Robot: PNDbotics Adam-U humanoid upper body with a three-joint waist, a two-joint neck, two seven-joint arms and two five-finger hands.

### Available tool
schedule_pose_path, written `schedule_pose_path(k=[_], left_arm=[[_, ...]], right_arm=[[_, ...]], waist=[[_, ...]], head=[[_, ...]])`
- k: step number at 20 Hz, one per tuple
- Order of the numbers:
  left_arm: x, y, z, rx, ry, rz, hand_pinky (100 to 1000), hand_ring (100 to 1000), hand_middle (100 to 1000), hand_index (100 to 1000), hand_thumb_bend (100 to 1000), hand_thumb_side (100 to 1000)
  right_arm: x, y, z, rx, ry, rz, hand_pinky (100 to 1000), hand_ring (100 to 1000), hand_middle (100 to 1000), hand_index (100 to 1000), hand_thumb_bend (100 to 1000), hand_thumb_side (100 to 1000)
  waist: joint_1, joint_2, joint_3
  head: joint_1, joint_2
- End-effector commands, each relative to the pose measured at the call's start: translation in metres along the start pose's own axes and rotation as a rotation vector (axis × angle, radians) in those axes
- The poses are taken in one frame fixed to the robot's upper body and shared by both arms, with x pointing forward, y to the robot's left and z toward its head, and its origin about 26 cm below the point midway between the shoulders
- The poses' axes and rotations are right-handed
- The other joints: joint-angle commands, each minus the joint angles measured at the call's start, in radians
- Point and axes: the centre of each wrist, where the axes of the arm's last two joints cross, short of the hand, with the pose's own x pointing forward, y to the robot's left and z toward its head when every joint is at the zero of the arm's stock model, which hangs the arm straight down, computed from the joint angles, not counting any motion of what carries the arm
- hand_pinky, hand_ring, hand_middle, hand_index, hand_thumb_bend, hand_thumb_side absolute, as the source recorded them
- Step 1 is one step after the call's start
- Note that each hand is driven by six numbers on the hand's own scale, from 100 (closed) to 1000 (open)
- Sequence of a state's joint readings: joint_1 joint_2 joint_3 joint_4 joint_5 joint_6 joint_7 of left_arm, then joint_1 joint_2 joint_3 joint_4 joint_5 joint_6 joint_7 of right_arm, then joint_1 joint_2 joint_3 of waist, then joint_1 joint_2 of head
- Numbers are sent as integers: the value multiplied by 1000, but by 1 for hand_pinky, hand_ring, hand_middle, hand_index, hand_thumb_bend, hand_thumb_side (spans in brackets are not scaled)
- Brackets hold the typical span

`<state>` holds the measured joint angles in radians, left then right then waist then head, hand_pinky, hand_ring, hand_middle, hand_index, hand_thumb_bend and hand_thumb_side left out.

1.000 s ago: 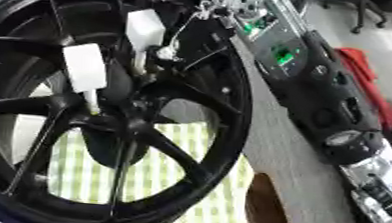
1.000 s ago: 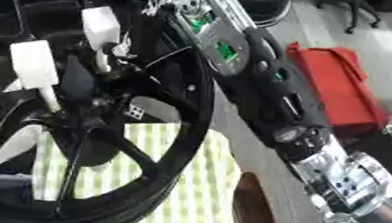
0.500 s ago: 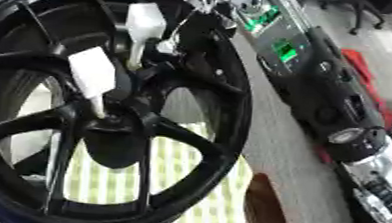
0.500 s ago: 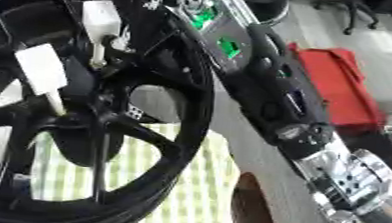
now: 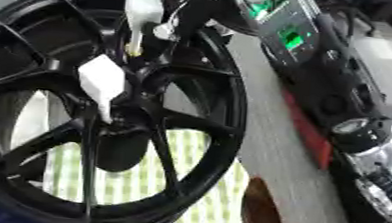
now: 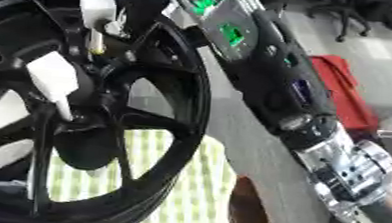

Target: Pull the pin out of the wheel hub.

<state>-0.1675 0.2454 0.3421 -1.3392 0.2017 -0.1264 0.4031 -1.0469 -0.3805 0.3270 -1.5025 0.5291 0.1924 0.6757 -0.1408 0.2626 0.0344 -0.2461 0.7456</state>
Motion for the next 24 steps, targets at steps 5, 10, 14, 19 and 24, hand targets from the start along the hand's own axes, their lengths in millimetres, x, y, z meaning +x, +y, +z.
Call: schedule_pose_path(k=[5, 10, 14, 19, 24], left_arm=[[10, 2, -6, 0, -26, -5, 806, 882, 584, 743, 660, 512], [11, 4, -7, 10, -31, -6, 806, 882, 584, 742, 661, 511], [13, 9, -7, 28, -41, -15, 806, 883, 584, 742, 663, 510], [15, 16, -8, 53, -53, -24, 805, 884, 583, 741, 663, 508], [20, 20, -9, 82, -74, -21, 805, 886, 583, 741, 665, 506]], right_arm=[[1, -35, 20, -66, 1, 15, 615, 541, 280, 431, 338, 198], [-22, -64, 50, -205, 82, -45, 605, 533, 275, 430, 314, 166], [-57, -100, 110, -433, 244, -78, 598, 529, 273, 429, 306, 129], [-111, -112, 212, -718, 550, -117, 589, 524, 273, 430, 272, 100], [-161, -60, 289, -884, 852, -177, 587, 524, 289, 439, 256, 100]], waist=[[4, -34, -5], [2, -38, -17], [0, -44, -33], [11, -44, -51], [35, -34, -55]], head=[[-12, -5], [-14, -14], [4, 0], [47, 7], [88, 2]])
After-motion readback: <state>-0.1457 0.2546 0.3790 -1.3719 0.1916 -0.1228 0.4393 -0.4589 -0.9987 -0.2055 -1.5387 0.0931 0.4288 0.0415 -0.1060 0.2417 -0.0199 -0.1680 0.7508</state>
